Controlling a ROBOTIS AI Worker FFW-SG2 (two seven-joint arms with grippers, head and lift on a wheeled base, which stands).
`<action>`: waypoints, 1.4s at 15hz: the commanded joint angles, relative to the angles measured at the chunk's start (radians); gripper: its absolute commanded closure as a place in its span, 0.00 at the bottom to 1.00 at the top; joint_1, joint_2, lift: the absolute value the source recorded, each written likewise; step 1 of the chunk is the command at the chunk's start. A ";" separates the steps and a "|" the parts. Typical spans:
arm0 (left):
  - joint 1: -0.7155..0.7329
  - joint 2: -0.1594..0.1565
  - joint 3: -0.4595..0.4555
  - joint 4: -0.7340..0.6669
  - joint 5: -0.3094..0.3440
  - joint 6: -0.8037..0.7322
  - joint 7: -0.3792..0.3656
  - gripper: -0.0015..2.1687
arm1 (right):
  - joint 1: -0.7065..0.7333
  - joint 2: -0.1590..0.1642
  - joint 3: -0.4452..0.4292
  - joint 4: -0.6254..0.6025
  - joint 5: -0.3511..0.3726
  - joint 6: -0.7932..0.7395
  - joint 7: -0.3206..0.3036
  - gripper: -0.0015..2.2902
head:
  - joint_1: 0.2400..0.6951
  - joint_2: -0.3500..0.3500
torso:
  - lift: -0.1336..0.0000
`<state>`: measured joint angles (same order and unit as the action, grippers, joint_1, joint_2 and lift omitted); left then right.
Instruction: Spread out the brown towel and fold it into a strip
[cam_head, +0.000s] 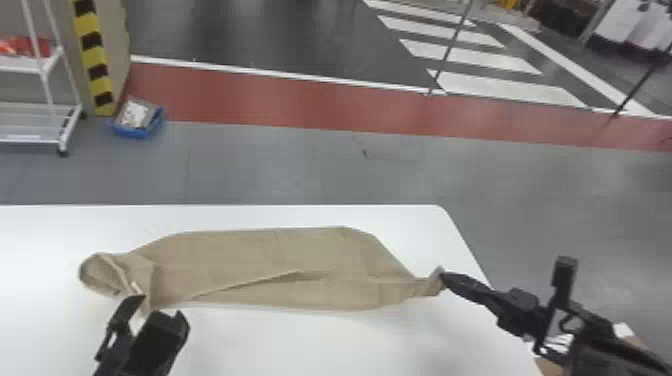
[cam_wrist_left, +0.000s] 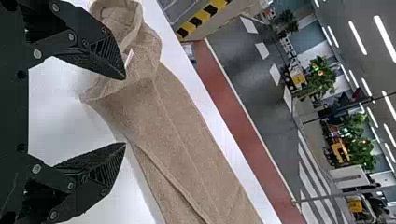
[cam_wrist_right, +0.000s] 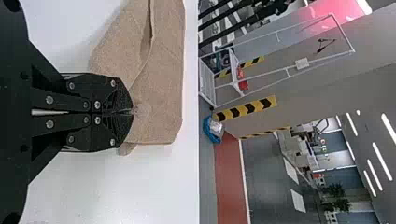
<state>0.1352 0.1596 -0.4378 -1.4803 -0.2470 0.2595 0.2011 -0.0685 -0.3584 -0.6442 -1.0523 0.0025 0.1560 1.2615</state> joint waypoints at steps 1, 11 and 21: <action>0.004 0.008 0.013 -0.003 0.000 -0.002 0.009 0.21 | 0.003 -0.002 0.000 0.000 -0.006 0.000 0.001 0.84 | 1.00 0.00 | 1.00; 0.026 0.008 0.065 -0.028 0.012 0.022 -0.012 0.51 | -0.004 -0.001 0.015 0.000 -0.002 0.000 -0.005 0.84 | 1.00 0.00 | 1.00; 0.138 0.024 0.148 -0.316 0.026 0.237 -0.104 0.88 | -0.008 -0.007 -0.052 -0.071 -0.009 0.076 0.002 0.84 | 1.00 0.00 | 1.00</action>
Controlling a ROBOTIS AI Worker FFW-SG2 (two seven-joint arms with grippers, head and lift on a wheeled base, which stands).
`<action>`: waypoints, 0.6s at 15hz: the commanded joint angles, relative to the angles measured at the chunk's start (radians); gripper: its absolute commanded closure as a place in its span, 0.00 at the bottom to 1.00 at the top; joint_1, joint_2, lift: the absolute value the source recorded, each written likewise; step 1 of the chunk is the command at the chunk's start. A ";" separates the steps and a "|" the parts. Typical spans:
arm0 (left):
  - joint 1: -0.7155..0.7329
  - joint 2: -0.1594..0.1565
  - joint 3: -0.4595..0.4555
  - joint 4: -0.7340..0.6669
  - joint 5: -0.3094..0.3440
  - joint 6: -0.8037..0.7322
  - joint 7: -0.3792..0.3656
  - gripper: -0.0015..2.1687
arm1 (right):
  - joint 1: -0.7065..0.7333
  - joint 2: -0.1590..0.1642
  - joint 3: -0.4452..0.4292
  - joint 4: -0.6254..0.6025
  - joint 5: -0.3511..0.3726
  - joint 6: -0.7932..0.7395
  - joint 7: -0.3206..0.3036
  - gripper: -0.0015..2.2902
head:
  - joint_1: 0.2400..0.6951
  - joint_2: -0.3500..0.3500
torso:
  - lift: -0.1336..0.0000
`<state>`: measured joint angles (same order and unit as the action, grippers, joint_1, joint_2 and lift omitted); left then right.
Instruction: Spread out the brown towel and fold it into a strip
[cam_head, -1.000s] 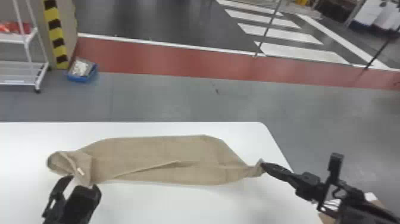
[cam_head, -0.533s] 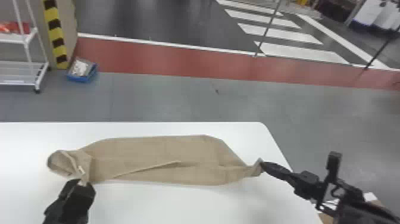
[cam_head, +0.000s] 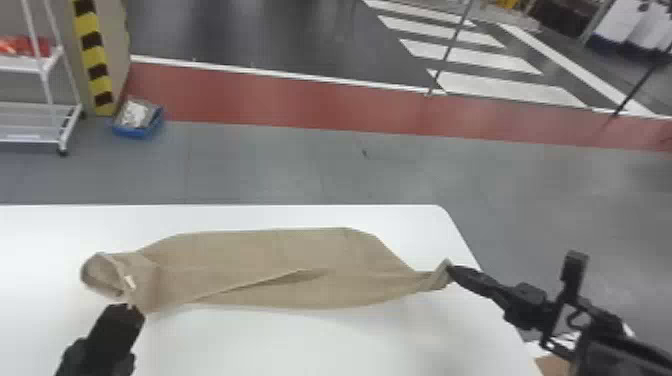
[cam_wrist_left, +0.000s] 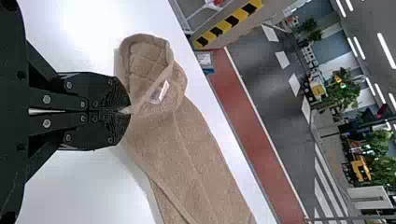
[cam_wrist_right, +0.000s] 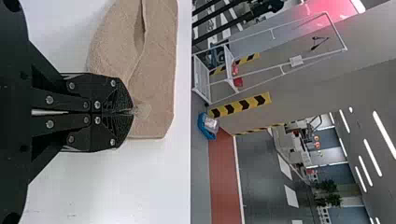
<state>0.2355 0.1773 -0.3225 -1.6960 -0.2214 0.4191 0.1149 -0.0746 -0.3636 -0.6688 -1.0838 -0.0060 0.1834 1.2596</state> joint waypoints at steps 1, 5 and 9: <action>0.065 0.013 0.059 -0.163 0.000 0.126 -0.040 0.88 | -0.005 -0.003 -0.041 -0.062 -0.002 0.086 0.009 0.84 | 1.00 0.00 | 1.00; 0.153 0.039 0.106 -0.427 0.016 0.399 -0.095 0.88 | -0.002 -0.005 -0.132 -0.180 -0.048 0.252 0.061 0.84 | 1.00 0.00 | 1.00; 0.183 0.060 0.146 -0.587 0.037 0.593 -0.106 0.88 | -0.020 -0.035 -0.175 -0.234 -0.055 0.365 0.073 0.84 | 1.00 0.00 | 1.00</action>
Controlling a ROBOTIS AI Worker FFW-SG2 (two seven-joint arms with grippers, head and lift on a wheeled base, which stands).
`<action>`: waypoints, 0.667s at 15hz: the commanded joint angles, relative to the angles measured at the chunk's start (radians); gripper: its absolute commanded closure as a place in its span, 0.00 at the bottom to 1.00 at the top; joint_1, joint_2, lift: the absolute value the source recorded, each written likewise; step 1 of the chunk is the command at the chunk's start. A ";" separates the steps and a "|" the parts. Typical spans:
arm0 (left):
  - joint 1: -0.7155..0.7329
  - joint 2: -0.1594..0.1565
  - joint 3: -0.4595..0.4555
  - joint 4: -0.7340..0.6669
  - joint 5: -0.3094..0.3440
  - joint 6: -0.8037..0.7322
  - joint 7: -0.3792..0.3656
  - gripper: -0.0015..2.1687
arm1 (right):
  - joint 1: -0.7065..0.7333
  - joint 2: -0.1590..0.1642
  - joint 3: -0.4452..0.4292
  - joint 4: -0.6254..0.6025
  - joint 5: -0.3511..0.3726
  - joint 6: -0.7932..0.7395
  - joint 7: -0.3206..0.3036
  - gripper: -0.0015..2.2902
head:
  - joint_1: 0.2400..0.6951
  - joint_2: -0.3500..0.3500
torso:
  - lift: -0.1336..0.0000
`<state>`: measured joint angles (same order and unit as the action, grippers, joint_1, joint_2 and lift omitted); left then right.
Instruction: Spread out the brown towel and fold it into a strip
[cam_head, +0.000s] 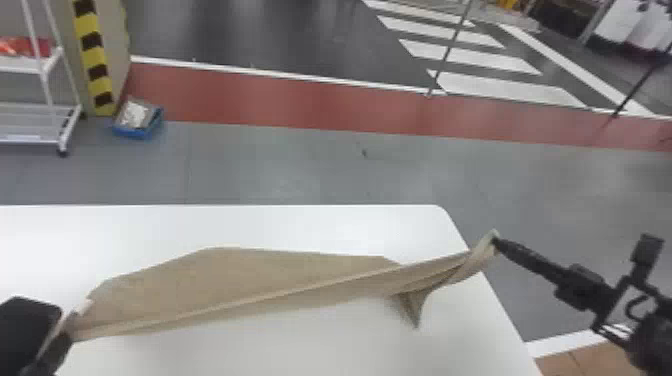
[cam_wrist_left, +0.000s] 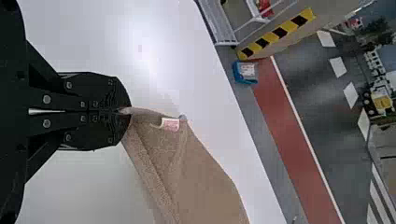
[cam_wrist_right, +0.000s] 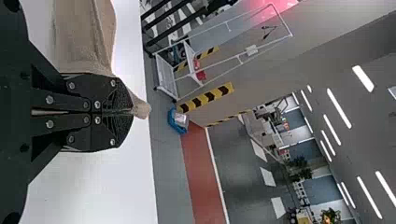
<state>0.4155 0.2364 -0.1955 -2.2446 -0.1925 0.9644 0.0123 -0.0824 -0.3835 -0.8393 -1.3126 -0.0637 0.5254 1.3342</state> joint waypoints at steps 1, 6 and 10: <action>-0.007 0.001 0.036 -0.038 0.024 0.066 -0.008 0.88 | -0.034 -0.015 0.002 -0.005 0.018 0.032 -0.003 0.84 | 1.00 0.00 | 1.00; -0.242 -0.014 0.090 0.134 0.081 0.112 -0.032 0.88 | -0.255 -0.021 0.088 0.141 0.190 -0.020 -0.056 0.84 | 1.00 0.00 | 1.00; -0.451 -0.031 0.111 0.327 0.107 0.115 -0.041 0.88 | -0.430 -0.060 0.201 0.398 0.280 -0.265 -0.150 0.84 | 1.00 0.11 | 1.00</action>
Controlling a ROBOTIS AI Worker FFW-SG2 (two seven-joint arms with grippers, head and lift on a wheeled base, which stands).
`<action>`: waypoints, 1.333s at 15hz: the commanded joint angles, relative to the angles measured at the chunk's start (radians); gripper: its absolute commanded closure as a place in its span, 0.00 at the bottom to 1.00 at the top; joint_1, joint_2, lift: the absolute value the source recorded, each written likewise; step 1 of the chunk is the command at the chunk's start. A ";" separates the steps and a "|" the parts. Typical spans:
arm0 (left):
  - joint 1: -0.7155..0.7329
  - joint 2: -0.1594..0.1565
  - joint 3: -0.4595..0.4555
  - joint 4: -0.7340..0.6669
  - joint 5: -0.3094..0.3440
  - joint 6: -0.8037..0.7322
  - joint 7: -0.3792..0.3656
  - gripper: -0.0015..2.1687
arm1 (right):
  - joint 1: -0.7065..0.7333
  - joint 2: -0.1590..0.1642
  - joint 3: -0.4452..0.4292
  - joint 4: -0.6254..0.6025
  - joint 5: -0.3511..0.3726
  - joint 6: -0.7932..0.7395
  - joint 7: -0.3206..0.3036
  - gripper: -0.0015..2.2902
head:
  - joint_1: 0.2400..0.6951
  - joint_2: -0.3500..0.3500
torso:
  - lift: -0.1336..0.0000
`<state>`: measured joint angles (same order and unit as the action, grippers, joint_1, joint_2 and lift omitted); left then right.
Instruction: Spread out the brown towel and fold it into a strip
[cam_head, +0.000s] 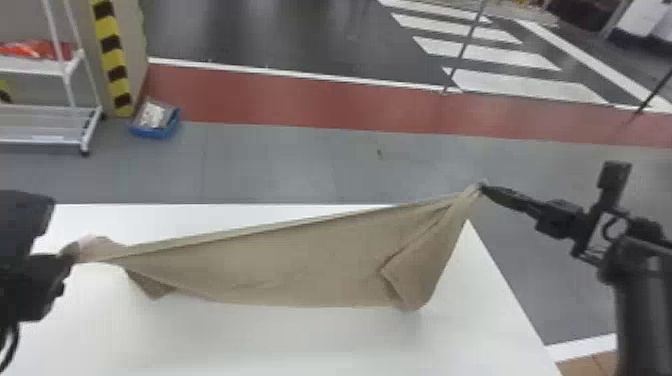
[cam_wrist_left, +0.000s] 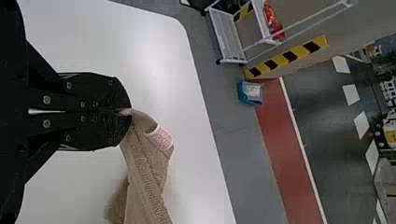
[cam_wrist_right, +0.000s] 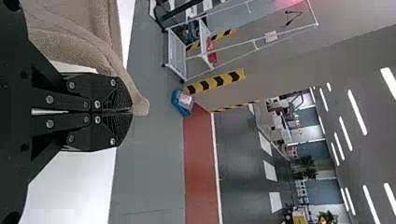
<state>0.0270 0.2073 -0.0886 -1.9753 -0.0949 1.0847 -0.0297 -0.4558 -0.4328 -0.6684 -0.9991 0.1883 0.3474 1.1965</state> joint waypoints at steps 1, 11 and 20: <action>-0.110 -0.009 0.003 0.099 0.014 -0.024 0.002 0.88 | -0.103 -0.017 0.059 0.146 0.048 -0.176 -0.049 0.84 | 1.00 0.13 | 1.00; -0.141 -0.054 0.030 0.043 0.046 -0.140 -0.050 0.88 | -0.167 -0.095 0.099 0.284 -0.015 -0.514 -0.118 0.84 | 0.78 0.18 | 1.00; -0.073 -0.063 0.021 -0.073 0.015 -0.156 -0.039 0.88 | -0.017 -0.103 0.075 0.264 -0.029 -0.554 -0.034 0.84 | 0.94 0.09 | 1.00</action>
<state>-0.0416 0.1459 -0.0730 -2.0403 -0.0782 0.9237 -0.0677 -0.4760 -0.5352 -0.5901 -0.7375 0.1659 -0.2005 1.1632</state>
